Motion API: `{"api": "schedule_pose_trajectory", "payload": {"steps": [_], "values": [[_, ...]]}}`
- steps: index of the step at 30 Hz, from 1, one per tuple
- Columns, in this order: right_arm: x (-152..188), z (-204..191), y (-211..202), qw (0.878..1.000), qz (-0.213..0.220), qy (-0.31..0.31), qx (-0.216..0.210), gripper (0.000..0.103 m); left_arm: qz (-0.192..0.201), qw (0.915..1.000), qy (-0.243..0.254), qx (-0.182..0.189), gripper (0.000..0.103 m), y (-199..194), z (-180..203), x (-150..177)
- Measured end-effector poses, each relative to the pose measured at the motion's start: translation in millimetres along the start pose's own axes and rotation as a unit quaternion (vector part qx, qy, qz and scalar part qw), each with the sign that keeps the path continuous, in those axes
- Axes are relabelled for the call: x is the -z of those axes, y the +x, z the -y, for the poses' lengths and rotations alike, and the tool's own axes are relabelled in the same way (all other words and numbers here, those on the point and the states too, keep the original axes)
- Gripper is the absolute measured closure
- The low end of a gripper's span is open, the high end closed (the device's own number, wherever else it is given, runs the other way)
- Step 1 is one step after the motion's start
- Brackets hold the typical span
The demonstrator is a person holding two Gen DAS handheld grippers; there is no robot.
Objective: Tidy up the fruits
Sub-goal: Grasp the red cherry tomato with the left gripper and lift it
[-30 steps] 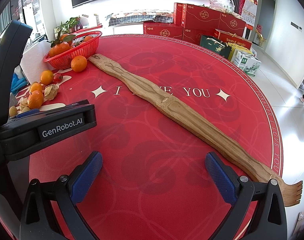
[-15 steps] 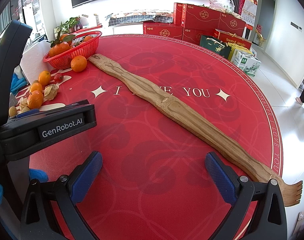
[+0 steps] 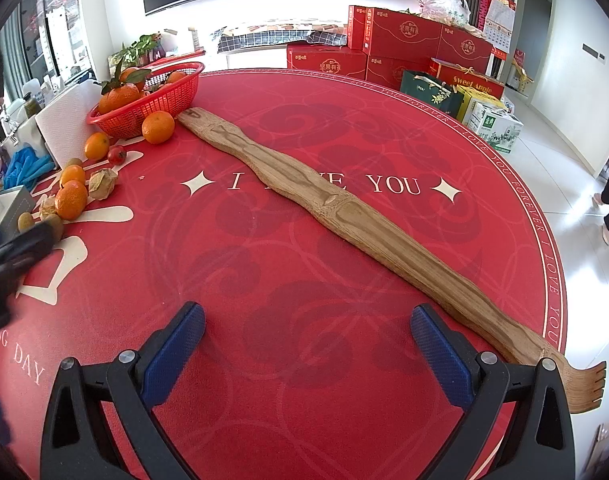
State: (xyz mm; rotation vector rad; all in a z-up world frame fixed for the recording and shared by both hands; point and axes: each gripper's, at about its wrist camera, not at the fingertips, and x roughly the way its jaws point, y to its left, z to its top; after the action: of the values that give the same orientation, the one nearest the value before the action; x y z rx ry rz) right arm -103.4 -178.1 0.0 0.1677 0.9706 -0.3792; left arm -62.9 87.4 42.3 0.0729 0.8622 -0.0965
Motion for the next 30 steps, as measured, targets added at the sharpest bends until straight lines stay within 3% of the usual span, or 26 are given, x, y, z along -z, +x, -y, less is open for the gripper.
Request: {"api": "schedule_pose_trajectory", "payload": {"steps": [3,8,12,14,18,21,24,26,27,28,29,30], "values": [[-0.1,0.0,0.1,1.000,0.000,0.000,0.000,0.000,-0.032,0.9994,-0.014,-0.002,0.000,11.0,-34.4,15.0],[-0.1,0.4,-0.8,1.000,0.000,0.000,0.001,0.000,-0.041,0.9989,0.010,-0.021,0.000,29.2,-36.3,23.1],[-2.3,-2.6,0.3,1.000,-0.008,0.001,-0.001,0.000,-0.046,0.9988,-0.012,0.013,0.000,36.2,-45.5,25.7],[-7.7,-15.8,2.0,0.999,-0.016,-0.017,-0.030,0.000,-0.045,0.9988,-0.005,0.016,0.000,37.5,-46.7,24.1],[-26.6,-59.3,4.2,0.990,-0.023,-0.054,-0.128,0.000,-0.045,0.9988,-0.001,0.018,0.000,38.1,-46.2,22.7],[-41.6,-97.6,5.2,0.984,-0.011,-0.091,-0.152,0.000,-0.043,0.9989,0.000,0.020,0.002,37.9,-46.1,22.0],[-49.2,-130.6,9.4,0.978,-0.004,-0.119,-0.172,0.000,-0.037,0.9990,0.006,0.024,0.014,35.0,-44.0,21.5],[-52.5,-148.6,18.4,0.976,-0.011,-0.132,-0.176,0.001,-0.032,0.9991,0.008,0.025,0.030,31.4,-42.8,22.1],[-54.0,-157.1,21.3,0.974,-0.016,-0.135,-0.178,0.013,-0.028,0.9993,0.008,0.024,0.035,29.6,-42.9,22.4],[-55.5,-165.4,26.6,0.972,-0.030,-0.138,-0.189,0.026,-0.024,0.9994,0.007,0.024,0.049,28.0,-43.5,22.6],[-54.5,-170.5,26.3,0.972,-0.025,-0.142,-0.183,0.028,-0.020,0.9995,0.006,0.023,0.067,26.5,-44.5,22.9],[-52.0,-176.9,25.6,0.972,-0.023,-0.155,-0.176,0.046,-0.019,0.9996,0.004,0.022,0.078,25.5,-45.8,22.8]]}}
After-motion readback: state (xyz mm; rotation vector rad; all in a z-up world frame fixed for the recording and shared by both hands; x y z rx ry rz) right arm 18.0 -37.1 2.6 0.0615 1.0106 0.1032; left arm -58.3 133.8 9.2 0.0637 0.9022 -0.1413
